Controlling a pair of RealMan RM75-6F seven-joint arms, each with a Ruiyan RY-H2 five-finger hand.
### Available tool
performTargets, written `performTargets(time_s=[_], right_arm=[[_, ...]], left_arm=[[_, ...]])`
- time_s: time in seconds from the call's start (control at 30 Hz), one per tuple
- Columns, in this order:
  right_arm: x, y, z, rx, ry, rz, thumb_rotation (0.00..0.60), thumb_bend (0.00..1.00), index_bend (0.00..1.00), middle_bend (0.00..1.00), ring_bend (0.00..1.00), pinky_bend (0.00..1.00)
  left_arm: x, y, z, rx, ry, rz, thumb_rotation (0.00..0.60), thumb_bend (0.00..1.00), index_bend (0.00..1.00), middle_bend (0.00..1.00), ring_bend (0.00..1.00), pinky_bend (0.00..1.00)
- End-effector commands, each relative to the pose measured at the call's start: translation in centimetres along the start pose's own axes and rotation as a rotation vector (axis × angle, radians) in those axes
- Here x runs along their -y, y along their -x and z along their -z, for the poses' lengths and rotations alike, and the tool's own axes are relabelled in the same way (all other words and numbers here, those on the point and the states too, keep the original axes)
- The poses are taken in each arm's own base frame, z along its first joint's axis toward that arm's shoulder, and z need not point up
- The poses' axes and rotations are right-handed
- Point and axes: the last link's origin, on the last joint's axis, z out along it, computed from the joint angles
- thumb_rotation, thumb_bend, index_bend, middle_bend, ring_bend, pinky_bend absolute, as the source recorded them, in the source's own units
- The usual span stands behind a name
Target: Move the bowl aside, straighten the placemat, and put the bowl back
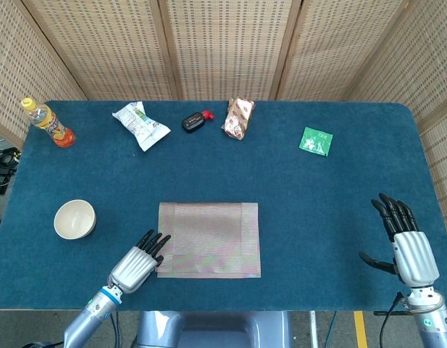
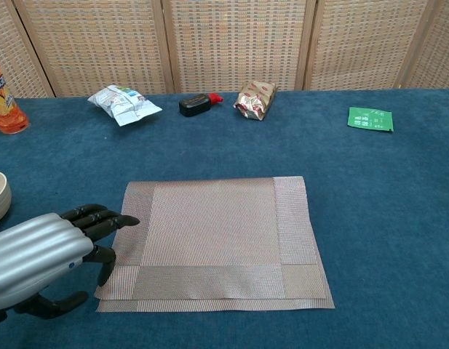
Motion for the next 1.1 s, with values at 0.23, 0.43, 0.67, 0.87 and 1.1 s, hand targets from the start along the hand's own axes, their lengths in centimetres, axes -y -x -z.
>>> performTargets(time_s=[0.23,0.43,0.67,0.87,1.1], right_arm=[[0.0,-0.1,0.1,-0.003,-0.004,-0.004,0.600,0.05,0.00,0.00,0.00,0.00],[-0.1,-0.3,0.1,-0.011,0.001,-0.008,0.600,0.05,0.00,0.00,0.00,0.00],[-0.1,-0.1,0.1,-0.003,-0.001,-0.008,0.600,0.05,0.00,0.00,0.00,0.00],[-0.1,-0.2,0.2,-0.006,0.001,-0.006,0.600,0.05,0.00,0.00,0.00,0.00],[-0.1,-0.1,0.2,-0.001,-0.002,-0.004,0.600,0.05,0.00,0.00,0.00,0.00]], left_arm=[[0.0,0.1,0.2,0.002,-0.007,-0.012,0.600,0.42,0.47,0.00,0.00,0.00],[-0.1,0.0,0.4,0.003,-0.003,-0.012,0.600,0.42,0.46,0.00,0.00,0.00],[0.1,0.1,0.6,-0.004,-0.009,-0.025,0.600,0.42,0.46,0.00,0.00,0.00],[0.0,0.4,-0.3,0.004,-0.013,-0.022,0.600,0.42,0.48,0.00,0.00,0.00],[-0.7,0.5,-1.1,-0.007,-0.001,-0.015,0.600,0.42,0.49,0.00,0.00,0.00]])
